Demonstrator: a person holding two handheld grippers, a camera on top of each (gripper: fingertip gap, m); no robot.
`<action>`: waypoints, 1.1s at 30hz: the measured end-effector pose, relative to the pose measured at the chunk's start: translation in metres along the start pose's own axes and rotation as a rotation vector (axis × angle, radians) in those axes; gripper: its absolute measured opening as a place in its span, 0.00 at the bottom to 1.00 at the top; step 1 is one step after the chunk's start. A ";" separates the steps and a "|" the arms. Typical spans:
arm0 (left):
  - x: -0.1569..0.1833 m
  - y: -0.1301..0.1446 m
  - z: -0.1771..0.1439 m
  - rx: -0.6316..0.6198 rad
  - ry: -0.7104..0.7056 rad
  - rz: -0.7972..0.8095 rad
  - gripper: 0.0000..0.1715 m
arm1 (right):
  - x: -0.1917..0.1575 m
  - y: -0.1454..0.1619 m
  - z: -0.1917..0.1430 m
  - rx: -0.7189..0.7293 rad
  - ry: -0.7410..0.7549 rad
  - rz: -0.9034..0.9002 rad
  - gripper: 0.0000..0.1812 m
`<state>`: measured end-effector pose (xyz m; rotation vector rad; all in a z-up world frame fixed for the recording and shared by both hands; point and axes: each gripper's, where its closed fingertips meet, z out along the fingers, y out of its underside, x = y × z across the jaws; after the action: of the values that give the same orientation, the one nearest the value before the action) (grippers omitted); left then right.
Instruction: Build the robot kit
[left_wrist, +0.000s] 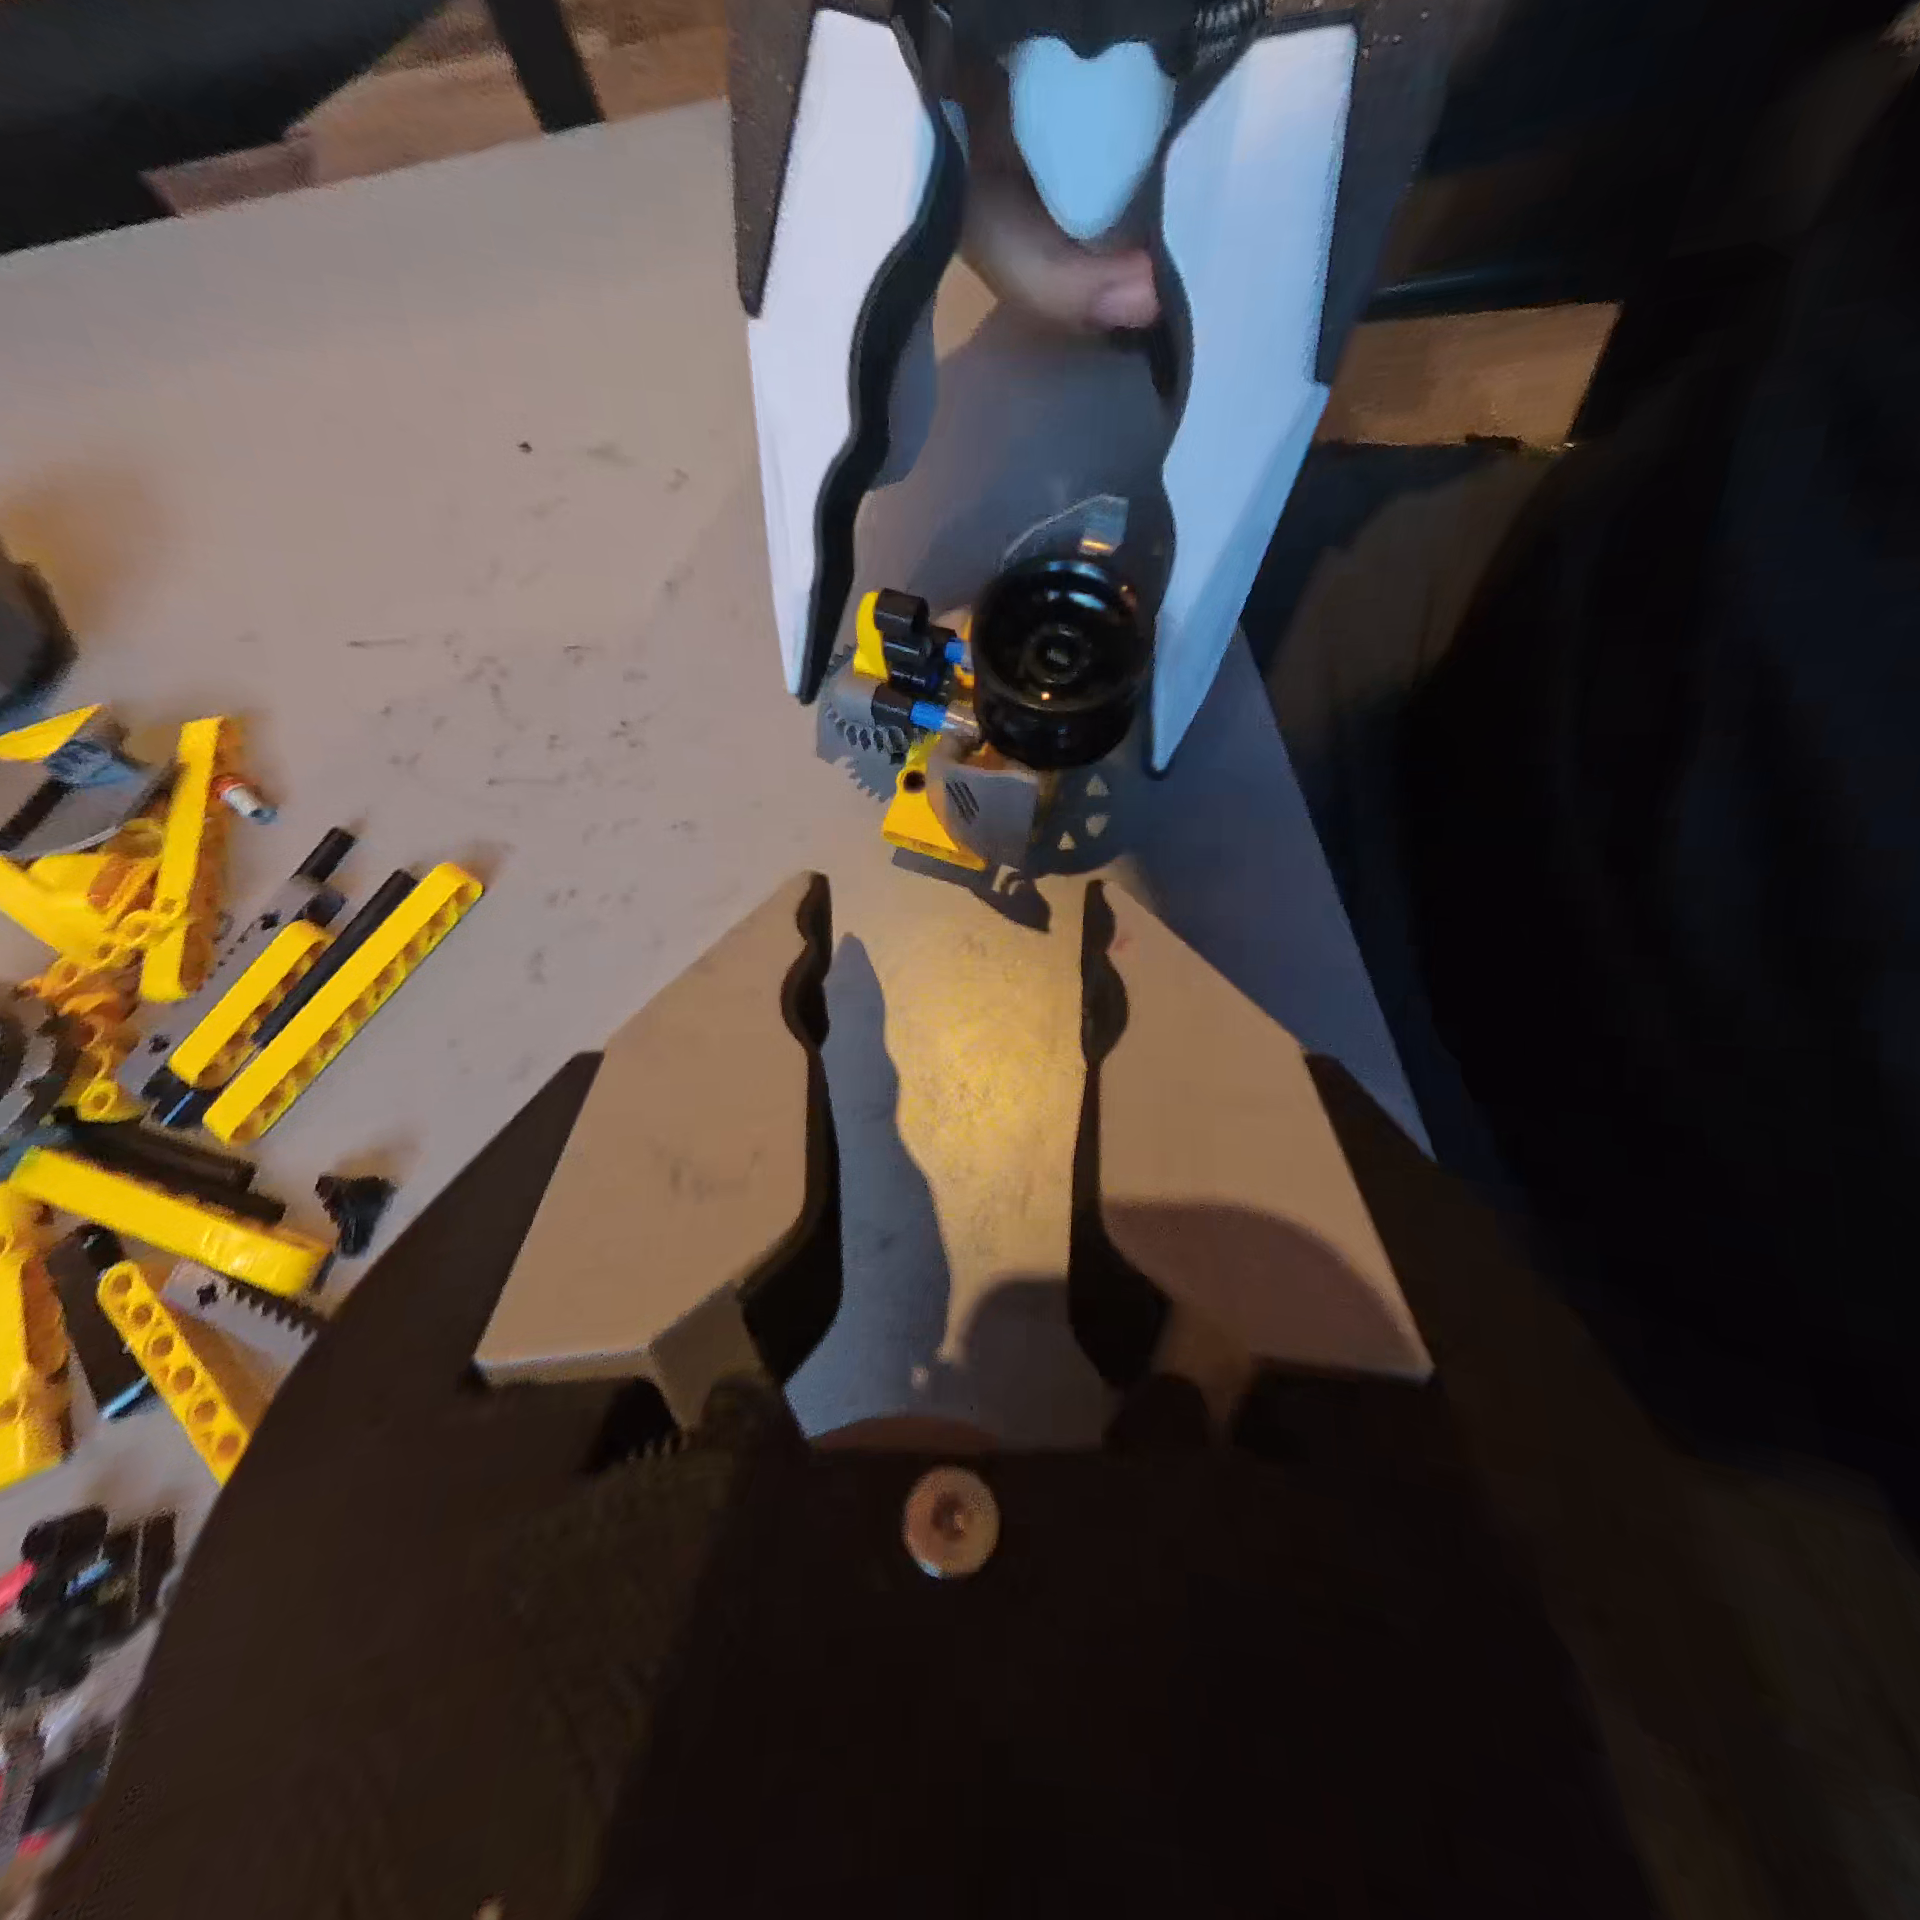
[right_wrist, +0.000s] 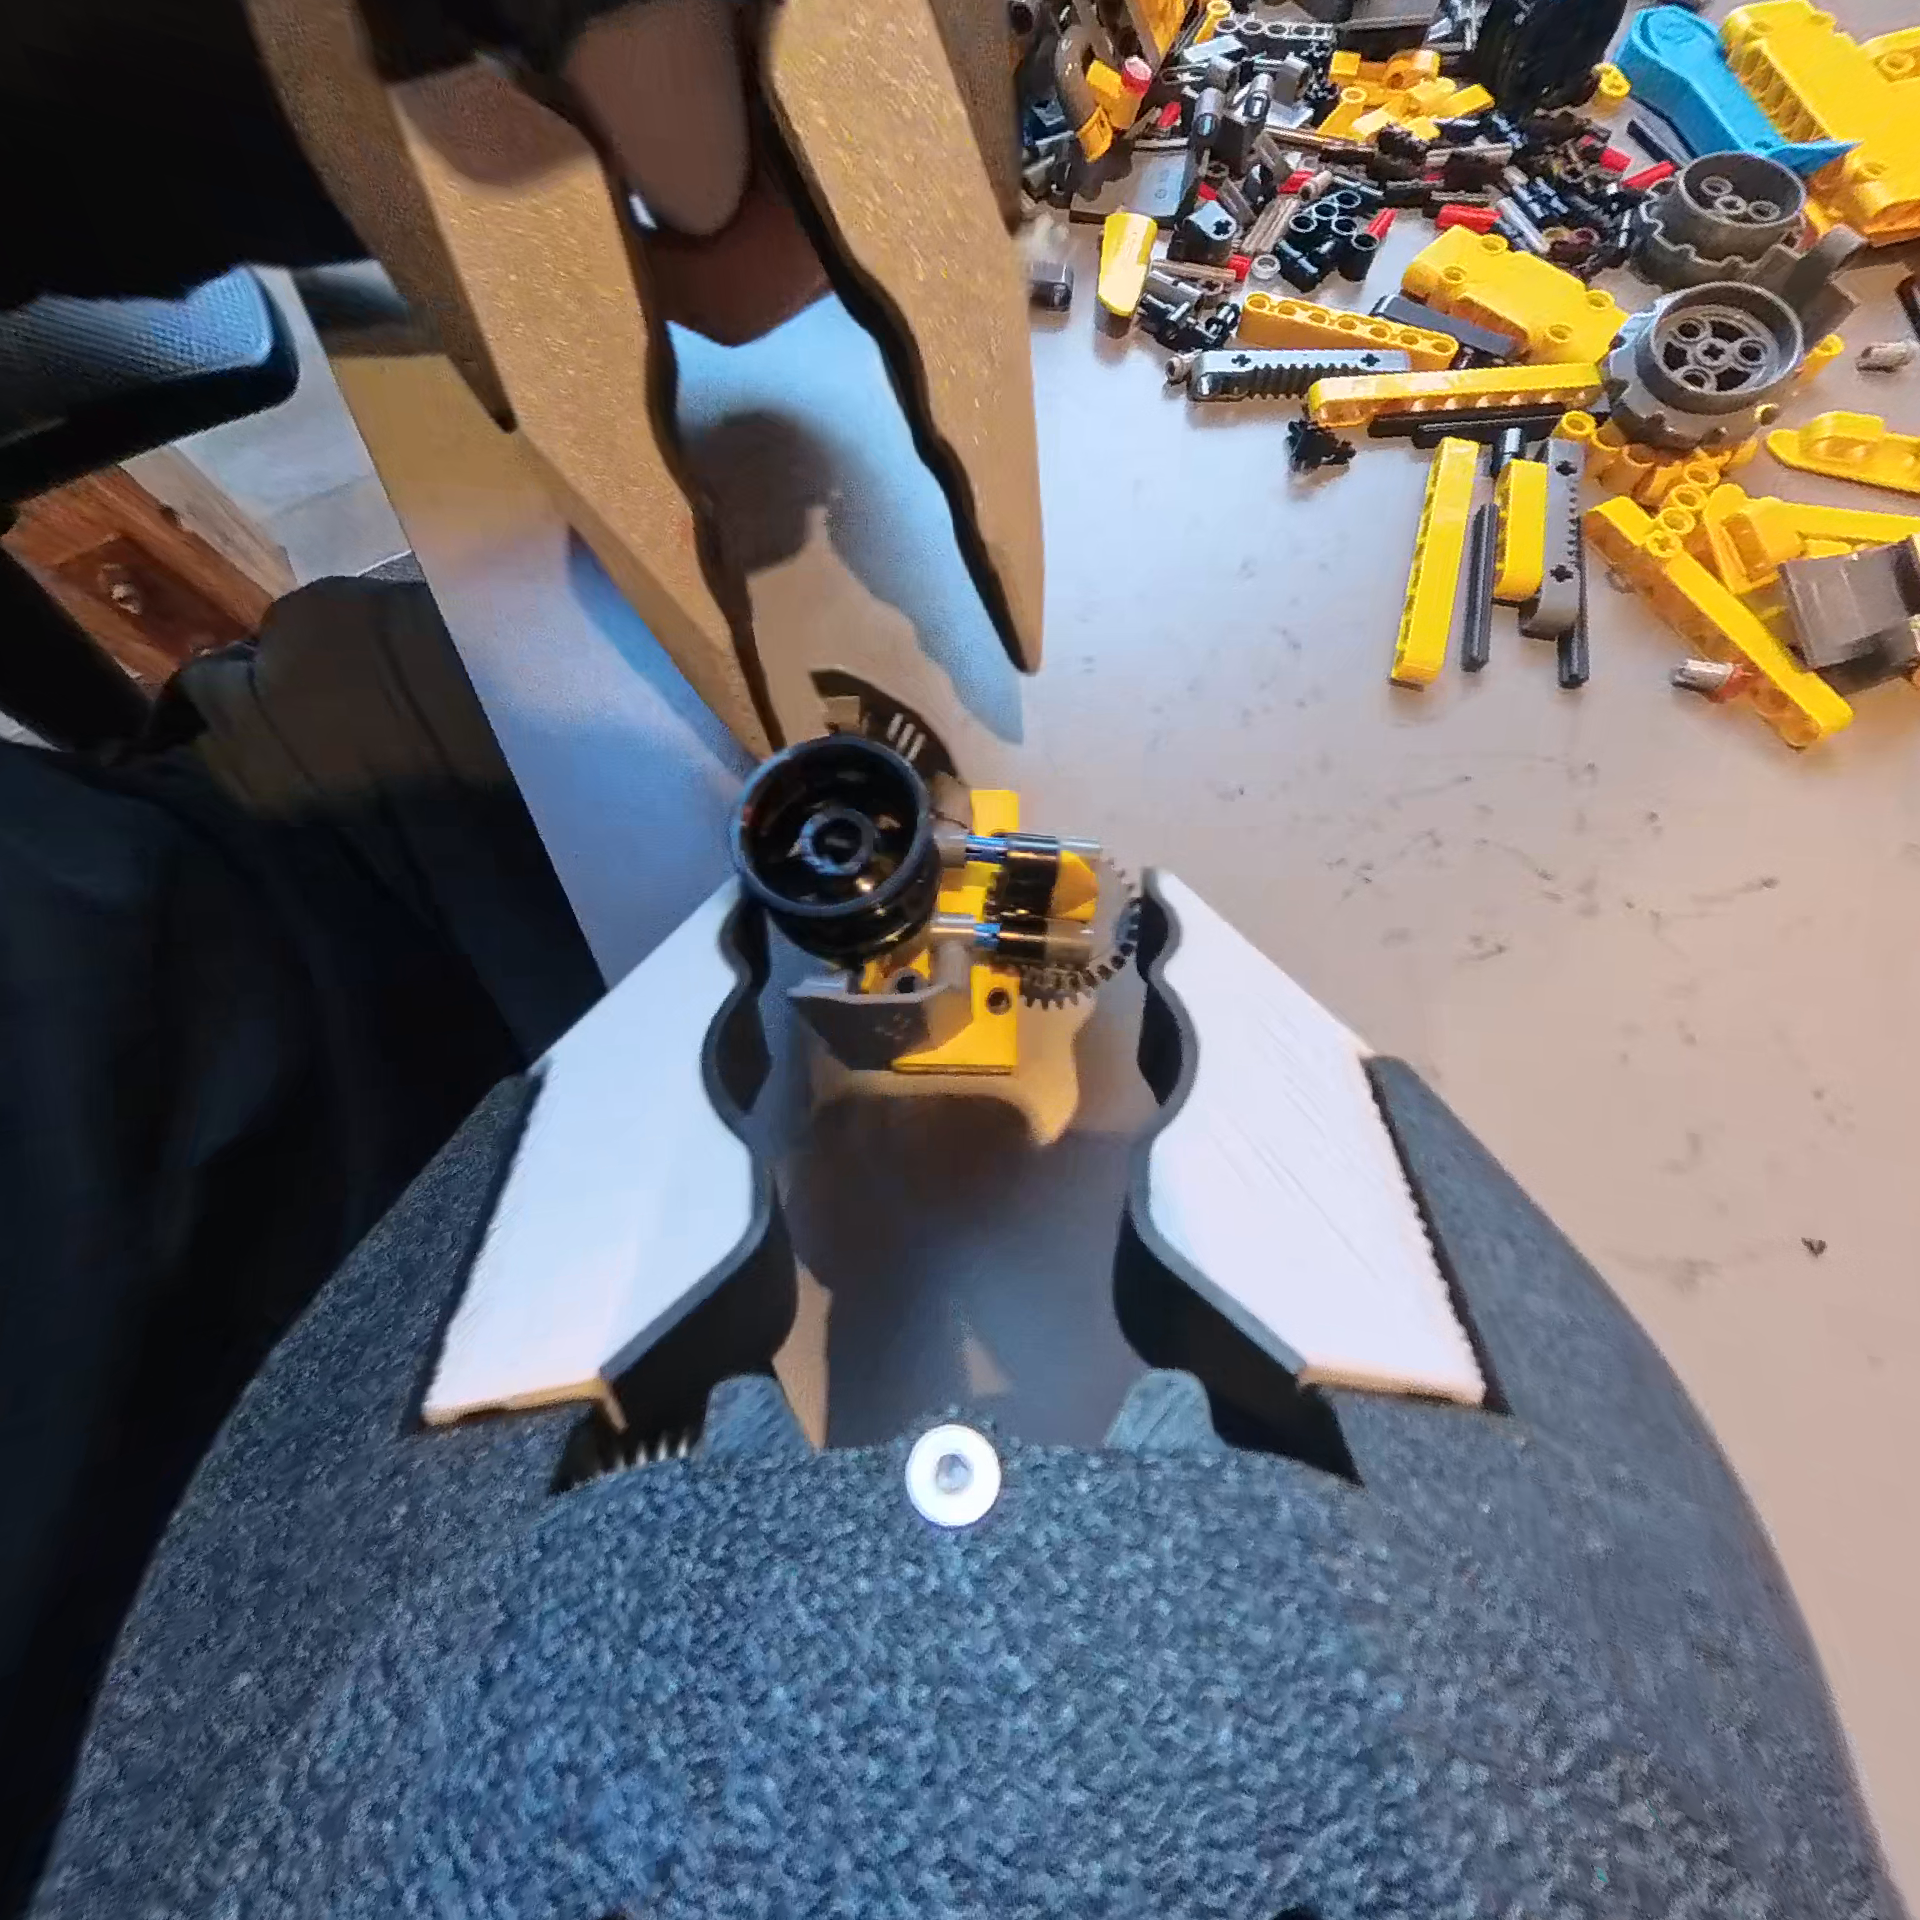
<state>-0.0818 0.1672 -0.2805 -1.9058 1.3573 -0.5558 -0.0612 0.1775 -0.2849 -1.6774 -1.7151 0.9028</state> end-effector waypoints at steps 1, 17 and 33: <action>0.000 -0.002 0.002 0.009 0.024 -0.001 0.26 | 0.000 0.000 0.000 -0.001 -0.009 -0.005 0.39; 0.024 -0.024 0.000 0.198 0.083 0.116 0.12 | -0.009 -0.004 0.004 0.012 -0.069 -0.344 0.39; 0.028 -0.026 -0.001 0.210 0.075 0.124 0.11 | -0.018 -0.008 0.000 0.048 -0.204 -0.319 0.33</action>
<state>-0.0568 0.1459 -0.2621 -1.6354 1.3958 -0.6845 -0.0649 0.1599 -0.2779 -1.2660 -2.0077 0.9767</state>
